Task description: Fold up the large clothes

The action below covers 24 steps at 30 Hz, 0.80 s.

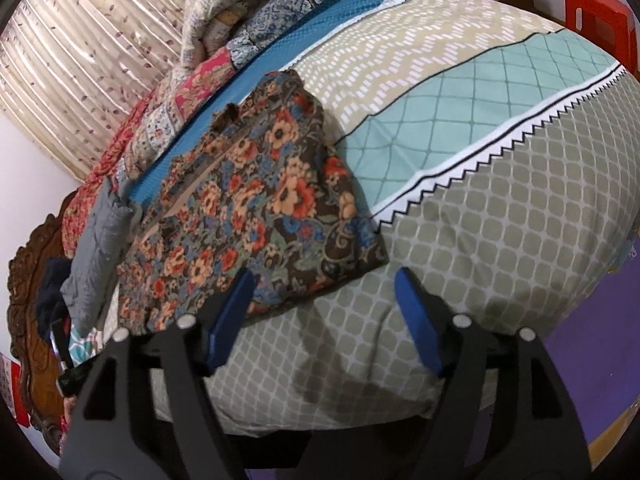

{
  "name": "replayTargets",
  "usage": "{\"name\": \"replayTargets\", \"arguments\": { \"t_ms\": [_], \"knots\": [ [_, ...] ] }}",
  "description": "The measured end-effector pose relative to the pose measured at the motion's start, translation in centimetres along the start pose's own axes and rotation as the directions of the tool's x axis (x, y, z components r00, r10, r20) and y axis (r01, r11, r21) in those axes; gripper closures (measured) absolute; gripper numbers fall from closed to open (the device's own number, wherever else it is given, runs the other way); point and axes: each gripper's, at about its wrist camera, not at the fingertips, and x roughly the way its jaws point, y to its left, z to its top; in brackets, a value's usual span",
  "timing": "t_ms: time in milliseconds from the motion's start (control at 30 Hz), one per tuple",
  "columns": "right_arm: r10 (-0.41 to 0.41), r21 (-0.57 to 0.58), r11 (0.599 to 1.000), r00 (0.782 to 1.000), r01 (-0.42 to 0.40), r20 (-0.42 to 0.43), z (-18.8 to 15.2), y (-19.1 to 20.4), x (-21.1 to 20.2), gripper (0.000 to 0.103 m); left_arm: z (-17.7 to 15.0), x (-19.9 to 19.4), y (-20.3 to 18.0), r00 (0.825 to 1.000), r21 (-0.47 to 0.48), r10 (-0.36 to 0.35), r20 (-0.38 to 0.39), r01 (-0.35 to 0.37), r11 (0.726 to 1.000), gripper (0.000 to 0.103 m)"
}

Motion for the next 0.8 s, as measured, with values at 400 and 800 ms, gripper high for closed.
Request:
{"name": "replayTargets", "arguments": {
  "t_ms": [400,800],
  "knots": [
    [-0.012,-0.008,1.000,1.000,0.012,-0.004,0.1,0.0,0.8,0.030,-0.7,1.3,0.3,1.000,-0.016,-0.018,-0.023,0.018,1.000,0.094],
    [-0.033,-0.034,0.999,0.999,0.033,0.007,-0.3,0.5,1.2,0.029,-2.1,1.9,-0.4,0.998,0.014,0.045,0.053,-0.045,0.999,0.095]
  ]
}}
